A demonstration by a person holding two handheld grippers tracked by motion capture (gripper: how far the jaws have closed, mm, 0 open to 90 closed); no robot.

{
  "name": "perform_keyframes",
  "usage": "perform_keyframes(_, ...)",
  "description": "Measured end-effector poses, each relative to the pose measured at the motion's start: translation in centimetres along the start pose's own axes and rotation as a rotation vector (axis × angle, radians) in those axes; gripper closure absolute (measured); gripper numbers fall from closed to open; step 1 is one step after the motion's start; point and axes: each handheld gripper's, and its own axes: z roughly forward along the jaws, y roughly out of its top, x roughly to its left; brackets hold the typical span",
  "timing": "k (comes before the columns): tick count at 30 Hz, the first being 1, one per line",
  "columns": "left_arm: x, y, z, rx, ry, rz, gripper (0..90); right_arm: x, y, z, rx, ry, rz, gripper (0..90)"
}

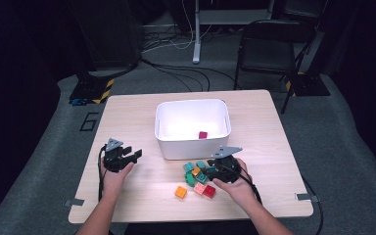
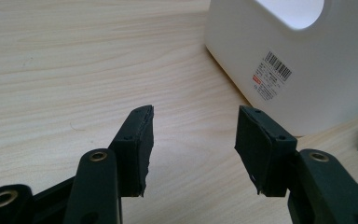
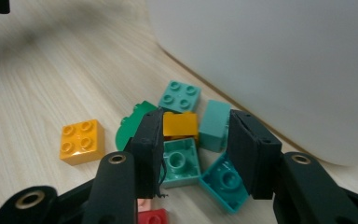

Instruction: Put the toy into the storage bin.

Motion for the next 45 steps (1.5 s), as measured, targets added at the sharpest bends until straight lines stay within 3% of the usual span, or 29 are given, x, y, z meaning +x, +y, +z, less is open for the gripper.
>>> perform_keyframes(15,0.0,-0.1,-0.1,0.012,0.004,0.011,46.4,2.3,-0.3,2.8,0.022,0.071,-0.029,55.6)
perform_keyframes(31,0.8,-0.8,-1.3,0.000,0.039,-0.014,46.4,4.3,0.2,5.6,0.071,0.122,-0.112,55.1)
perform_keyframes(40,1.2,-1.2,-1.9,0.002,0.051,-0.027,46.5,4.5,0.7,6.8,0.085,0.106,-0.156,61.8)
perform_keyframes(45,1.3,-1.2,-2.1,0.001,0.055,-0.027,46.4,4.3,0.6,7.0,0.104,0.103,-0.153,65.7)
